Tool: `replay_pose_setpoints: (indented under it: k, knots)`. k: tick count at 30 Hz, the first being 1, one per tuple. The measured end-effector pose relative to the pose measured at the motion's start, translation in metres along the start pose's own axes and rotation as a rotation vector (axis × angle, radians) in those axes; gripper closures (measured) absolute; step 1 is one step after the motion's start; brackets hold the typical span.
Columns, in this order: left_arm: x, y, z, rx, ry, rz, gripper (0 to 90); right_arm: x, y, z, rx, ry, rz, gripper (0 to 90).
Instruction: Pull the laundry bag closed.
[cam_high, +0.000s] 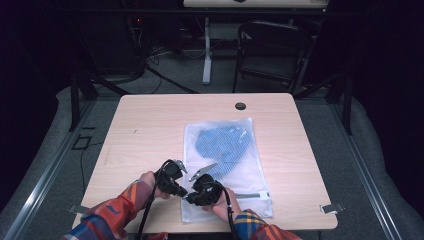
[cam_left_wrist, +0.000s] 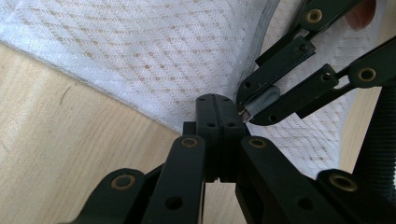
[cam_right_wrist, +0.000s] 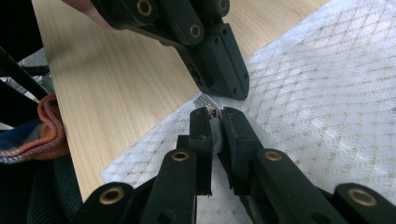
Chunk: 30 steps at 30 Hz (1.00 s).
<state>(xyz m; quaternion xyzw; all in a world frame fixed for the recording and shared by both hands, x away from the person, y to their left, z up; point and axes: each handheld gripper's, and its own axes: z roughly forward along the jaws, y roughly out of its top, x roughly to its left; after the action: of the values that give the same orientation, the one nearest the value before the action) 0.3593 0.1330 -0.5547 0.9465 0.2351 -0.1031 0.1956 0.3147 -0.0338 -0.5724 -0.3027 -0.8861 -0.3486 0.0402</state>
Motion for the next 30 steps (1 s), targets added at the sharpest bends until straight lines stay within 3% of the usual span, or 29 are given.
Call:
replay_pose_setpoints:
  k: [13,30]
  knots:
    - [0.001,-0.001,0.001,-0.011,-0.003,0.002,90.0,-0.002,0.0,-0.002,0.032,0.0,-0.015,86.9]
    - [0.001,-0.001,0.0,-0.012,-0.009,0.003,90.0,-0.01,-0.003,-0.014,0.054,-0.002,0.025,86.9]
